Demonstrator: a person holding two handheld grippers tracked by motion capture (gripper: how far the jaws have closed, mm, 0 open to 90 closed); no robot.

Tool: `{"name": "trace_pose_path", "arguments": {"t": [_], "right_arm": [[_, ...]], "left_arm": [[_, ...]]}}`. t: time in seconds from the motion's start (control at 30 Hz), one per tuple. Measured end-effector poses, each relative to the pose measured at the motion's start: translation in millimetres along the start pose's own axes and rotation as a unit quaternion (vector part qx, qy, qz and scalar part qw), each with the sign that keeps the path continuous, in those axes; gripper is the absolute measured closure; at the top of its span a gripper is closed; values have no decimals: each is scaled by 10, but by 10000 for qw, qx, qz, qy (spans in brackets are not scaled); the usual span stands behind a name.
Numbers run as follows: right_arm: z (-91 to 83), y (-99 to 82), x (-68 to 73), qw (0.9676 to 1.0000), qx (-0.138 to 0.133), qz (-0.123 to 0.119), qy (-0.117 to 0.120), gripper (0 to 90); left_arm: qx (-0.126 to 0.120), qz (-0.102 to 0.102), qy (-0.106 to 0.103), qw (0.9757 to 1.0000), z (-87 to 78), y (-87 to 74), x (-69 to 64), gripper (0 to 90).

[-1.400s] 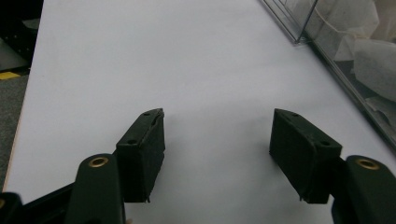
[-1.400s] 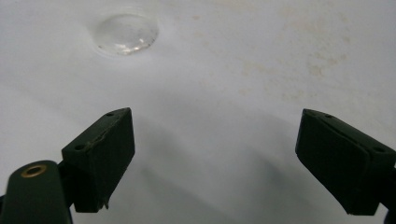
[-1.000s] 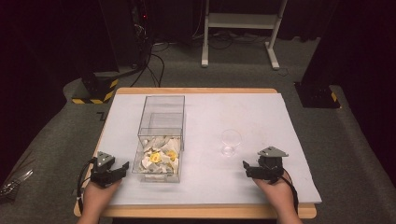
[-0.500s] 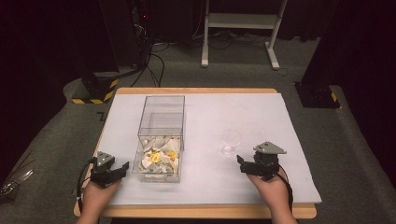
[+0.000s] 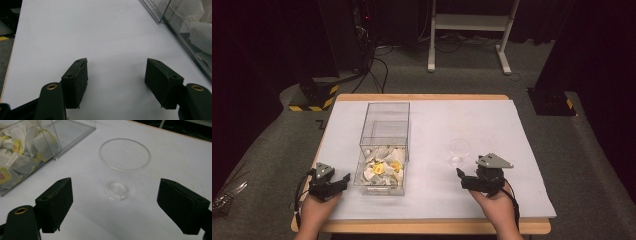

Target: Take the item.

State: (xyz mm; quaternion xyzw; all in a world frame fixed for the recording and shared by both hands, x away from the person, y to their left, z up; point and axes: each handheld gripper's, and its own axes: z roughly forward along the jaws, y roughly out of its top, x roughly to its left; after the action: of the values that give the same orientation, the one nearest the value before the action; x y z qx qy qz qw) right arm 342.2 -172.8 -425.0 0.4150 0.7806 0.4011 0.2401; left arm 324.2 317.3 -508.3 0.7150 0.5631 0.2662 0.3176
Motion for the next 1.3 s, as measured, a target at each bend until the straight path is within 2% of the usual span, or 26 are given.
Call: {"name": "trace_pose_path", "arguments": {"t": [0.13, 0.3, 0.7, 1.0, 1.3], "right_arm": [[-5, 65, 96, 9999, -81, -100, 109, 138], [29, 131, 191, 9997, -109, -116, 195, 139], [171, 273, 398, 9986, -201, -218, 435, 139], [243, 365, 587, 9962, -289, -296, 761, 134], [319, 436, 767, 9939, -246, -425, 986, 133]], "left_arm": [[2, -20, 40, 10000, 2, 1, 4, 325], [13, -16, 21, 10000, 1, 2, 10, 323], [17, -24, 21, 10000, -1, 0, 10, 319], [2, -23, 39, 10000, -1, -2, 7, 319], [7, -26, 28, 10000, -2, -2, 9, 319]]}}
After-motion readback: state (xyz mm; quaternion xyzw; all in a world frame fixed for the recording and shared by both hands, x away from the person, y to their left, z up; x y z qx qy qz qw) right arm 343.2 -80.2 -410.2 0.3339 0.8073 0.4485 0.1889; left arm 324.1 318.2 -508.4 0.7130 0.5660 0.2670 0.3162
